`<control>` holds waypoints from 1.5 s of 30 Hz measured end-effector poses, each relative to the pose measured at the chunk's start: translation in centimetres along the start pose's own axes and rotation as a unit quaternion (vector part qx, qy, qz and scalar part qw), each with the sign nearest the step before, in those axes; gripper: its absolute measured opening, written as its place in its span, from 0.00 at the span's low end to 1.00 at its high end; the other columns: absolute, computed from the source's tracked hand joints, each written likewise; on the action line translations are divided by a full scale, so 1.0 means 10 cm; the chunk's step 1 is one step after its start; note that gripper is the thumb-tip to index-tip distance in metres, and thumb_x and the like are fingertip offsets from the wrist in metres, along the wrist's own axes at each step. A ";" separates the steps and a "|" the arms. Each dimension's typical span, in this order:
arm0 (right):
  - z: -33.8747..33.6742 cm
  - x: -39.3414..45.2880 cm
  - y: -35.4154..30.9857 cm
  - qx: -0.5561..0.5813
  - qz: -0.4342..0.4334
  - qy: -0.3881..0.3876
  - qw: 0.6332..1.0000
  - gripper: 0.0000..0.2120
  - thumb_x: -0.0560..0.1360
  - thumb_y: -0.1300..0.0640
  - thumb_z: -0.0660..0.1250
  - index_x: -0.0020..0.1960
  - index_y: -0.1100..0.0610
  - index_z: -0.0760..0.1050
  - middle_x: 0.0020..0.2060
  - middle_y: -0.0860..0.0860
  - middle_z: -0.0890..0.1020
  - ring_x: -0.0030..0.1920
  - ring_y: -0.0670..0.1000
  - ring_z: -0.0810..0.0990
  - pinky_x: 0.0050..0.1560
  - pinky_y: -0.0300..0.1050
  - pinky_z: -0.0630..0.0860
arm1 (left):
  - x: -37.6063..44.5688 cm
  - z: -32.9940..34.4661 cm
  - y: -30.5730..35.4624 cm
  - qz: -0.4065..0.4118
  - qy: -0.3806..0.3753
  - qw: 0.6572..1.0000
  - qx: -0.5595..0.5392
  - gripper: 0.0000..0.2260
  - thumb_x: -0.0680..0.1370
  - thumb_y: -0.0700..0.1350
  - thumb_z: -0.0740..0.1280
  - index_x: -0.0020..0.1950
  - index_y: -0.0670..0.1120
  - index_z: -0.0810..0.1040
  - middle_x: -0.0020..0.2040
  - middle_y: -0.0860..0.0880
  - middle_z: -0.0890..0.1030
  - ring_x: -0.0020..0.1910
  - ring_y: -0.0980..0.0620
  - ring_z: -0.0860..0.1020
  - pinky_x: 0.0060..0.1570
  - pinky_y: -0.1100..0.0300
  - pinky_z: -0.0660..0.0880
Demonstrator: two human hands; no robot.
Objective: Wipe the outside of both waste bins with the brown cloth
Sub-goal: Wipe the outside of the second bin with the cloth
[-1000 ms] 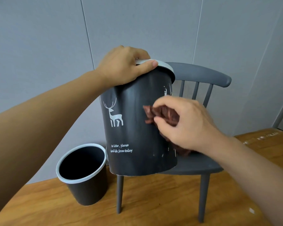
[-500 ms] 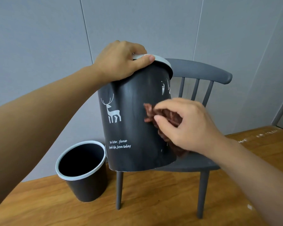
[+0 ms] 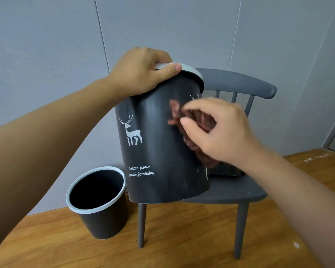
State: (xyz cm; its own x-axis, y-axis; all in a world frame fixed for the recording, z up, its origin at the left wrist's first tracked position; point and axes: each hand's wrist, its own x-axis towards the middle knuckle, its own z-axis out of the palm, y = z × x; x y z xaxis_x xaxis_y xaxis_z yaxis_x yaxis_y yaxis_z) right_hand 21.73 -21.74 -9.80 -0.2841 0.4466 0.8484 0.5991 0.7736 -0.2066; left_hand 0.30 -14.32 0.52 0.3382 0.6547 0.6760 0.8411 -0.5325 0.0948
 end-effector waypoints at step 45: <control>0.20 0.03 -0.14 -0.012 0.168 -0.037 0.985 0.24 0.73 0.47 0.63 0.68 0.50 0.73 0.51 0.49 0.72 0.51 0.50 0.74 0.48 0.42 0.72 | -0.01 0.00 -0.11 -0.008 0.009 1.000 -0.005 0.20 0.78 0.69 0.60 0.47 0.55 0.81 0.37 0.52 0.80 0.42 0.47 0.78 0.46 0.48 0.77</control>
State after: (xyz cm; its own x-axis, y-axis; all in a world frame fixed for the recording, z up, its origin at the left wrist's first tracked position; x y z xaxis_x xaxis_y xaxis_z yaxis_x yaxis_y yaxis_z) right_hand 19.35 -21.82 -10.24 -0.1197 0.7085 0.6955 0.6859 0.5655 -0.4580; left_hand -0.67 -13.74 0.32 0.3173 0.6532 0.6875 0.8418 -0.5278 0.1130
